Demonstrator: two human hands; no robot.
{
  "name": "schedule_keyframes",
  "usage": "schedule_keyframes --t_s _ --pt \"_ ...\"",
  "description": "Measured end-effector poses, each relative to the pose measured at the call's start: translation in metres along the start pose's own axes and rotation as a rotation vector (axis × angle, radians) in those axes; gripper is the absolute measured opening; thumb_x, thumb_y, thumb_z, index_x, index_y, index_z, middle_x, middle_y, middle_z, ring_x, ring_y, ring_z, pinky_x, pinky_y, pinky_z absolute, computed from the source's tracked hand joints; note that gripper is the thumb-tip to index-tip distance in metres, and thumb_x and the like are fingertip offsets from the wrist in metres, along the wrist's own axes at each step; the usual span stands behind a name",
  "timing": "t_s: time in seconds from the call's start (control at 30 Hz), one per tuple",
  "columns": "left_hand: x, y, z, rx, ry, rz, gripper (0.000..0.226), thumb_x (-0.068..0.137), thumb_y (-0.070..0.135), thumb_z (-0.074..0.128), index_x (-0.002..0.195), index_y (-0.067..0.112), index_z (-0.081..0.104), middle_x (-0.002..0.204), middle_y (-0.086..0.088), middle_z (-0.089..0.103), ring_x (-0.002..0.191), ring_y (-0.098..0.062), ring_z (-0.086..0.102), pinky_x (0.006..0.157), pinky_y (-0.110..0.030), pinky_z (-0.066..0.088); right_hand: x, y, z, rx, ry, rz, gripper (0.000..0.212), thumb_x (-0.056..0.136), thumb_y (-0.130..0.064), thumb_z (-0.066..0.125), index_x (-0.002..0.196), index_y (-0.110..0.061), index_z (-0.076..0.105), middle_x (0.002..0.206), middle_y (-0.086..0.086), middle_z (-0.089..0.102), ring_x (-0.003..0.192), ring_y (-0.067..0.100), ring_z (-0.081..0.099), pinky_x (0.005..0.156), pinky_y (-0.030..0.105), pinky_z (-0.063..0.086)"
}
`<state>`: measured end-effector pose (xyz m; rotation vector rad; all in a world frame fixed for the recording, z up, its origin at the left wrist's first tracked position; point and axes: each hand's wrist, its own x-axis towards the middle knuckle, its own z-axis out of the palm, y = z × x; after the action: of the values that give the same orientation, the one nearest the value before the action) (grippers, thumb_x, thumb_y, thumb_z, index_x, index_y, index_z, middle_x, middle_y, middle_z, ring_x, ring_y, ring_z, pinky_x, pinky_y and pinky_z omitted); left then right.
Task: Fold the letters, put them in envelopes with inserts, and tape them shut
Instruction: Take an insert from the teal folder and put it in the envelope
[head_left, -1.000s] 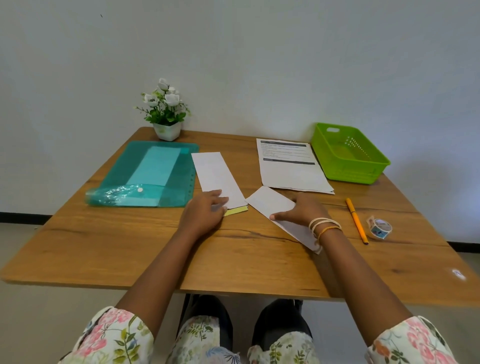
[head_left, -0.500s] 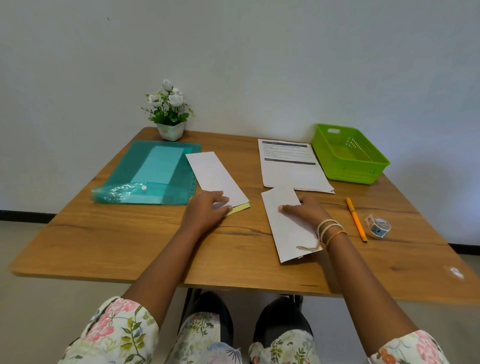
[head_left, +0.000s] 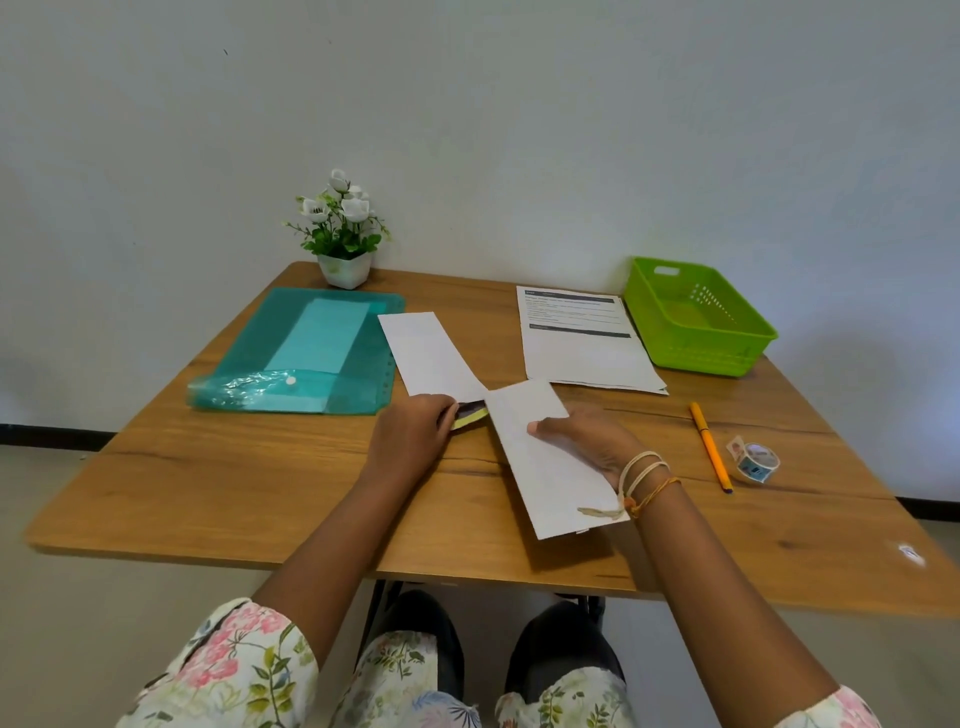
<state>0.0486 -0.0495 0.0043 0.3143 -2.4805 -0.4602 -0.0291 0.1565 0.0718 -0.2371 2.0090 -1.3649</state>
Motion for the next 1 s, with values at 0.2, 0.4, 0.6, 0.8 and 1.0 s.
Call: schedule_keyframes --t_s 0.2,0.4,0.6,0.8,1.0 --pt "-0.001 0.000 0.000 -0.032 0.015 0.003 0.018 0.091 0.022 0.063 0.098 0.011 0.075 0.090 -0.006 0.074 0.077 -0.021 0.068 0.066 -0.037 0.056 0.005 -0.006 0.020 -0.262 0.003 0.107 0.039 0.082 -0.031 0.071 0.109 -0.007 0.056 0.089 0.008 0.064 0.074 0.020 0.063 0.059 0.025 0.048" --pt "-0.002 -0.001 0.001 -0.029 0.059 -0.040 0.017 0.092 0.020 0.061 0.097 0.011 0.074 0.090 -0.007 0.074 0.076 -0.019 0.066 0.061 -0.025 0.047 0.007 -0.009 0.027 -0.294 -0.015 0.125 0.041 0.081 -0.028 0.073 0.110 -0.004 0.055 0.094 0.011 0.065 0.078 0.022 0.064 0.068 0.026 0.048" --pt "-0.002 0.002 -0.001 -0.037 0.037 0.016 0.019 0.089 0.026 0.066 0.102 0.015 0.075 0.095 -0.003 0.075 0.080 -0.016 0.067 0.063 -0.021 0.046 0.009 -0.008 0.036 -0.200 -0.014 0.159 0.052 0.078 -0.022 0.076 0.119 -0.002 0.051 0.102 0.016 0.066 0.087 0.028 0.065 0.073 0.031 0.052" --pt "-0.002 -0.001 -0.001 -0.052 0.034 0.055 0.018 0.087 0.027 0.069 0.099 0.017 0.076 0.096 0.000 0.075 0.082 -0.013 0.068 0.063 -0.020 0.046 0.006 -0.017 0.039 -0.166 -0.117 0.201 0.024 0.084 -0.015 0.070 0.096 -0.002 0.054 0.078 0.008 0.057 0.063 0.017 0.056 0.038 0.012 0.041" --pt "-0.003 -0.001 -0.002 -0.068 0.022 0.084 0.019 0.087 0.031 0.067 0.100 0.019 0.076 0.096 0.003 0.074 0.083 -0.011 0.067 0.063 -0.024 0.052 0.017 -0.024 0.040 -0.245 -0.084 0.185 0.017 0.089 -0.023 0.063 0.093 -0.007 0.058 0.087 0.005 0.057 0.071 0.016 0.056 0.053 0.017 0.046"
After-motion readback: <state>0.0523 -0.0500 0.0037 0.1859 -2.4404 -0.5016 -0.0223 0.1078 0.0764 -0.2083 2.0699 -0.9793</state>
